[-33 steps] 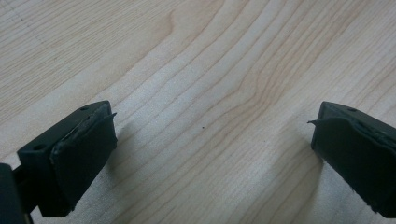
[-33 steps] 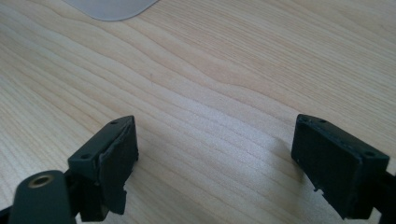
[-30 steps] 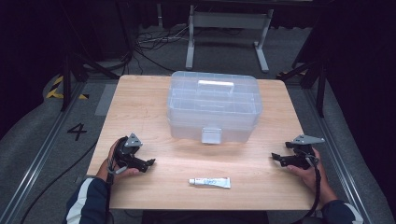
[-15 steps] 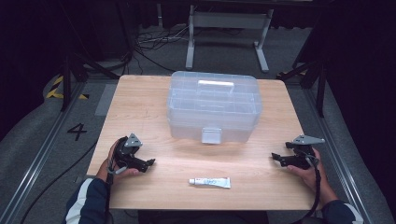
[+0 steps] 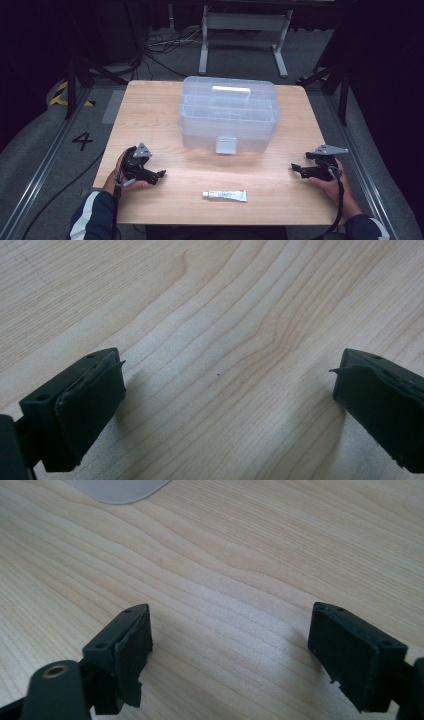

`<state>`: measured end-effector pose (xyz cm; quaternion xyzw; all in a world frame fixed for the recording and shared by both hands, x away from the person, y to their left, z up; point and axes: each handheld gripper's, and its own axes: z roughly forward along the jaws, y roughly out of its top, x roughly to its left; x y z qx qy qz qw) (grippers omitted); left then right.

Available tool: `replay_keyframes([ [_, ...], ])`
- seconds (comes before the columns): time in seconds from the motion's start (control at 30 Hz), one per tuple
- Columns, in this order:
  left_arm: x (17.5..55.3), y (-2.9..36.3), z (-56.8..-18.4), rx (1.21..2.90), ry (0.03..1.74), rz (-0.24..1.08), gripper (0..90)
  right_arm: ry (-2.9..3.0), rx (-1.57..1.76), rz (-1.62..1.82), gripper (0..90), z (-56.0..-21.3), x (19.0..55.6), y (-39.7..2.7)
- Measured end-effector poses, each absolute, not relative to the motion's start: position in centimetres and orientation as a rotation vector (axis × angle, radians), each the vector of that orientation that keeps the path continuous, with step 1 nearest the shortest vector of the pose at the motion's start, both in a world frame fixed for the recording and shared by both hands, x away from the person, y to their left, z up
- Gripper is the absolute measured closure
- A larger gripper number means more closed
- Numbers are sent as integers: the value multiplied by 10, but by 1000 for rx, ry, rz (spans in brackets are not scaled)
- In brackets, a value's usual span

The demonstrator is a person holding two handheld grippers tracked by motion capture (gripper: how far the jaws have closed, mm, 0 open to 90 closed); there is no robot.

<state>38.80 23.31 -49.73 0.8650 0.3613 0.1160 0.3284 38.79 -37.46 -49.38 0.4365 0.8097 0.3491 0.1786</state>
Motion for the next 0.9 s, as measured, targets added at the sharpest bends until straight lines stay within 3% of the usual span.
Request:
replay_keyframes([
  [0.3, 388, 233, -497, 2264, 947, 305, 5, 2283, 1227, 1030, 212, -489, 385, -377],
  [0.9, 388, 233, -498, 2258, 953, 308, 5, 2266, 1064, 1137, 221, -442, 376, -362],
])
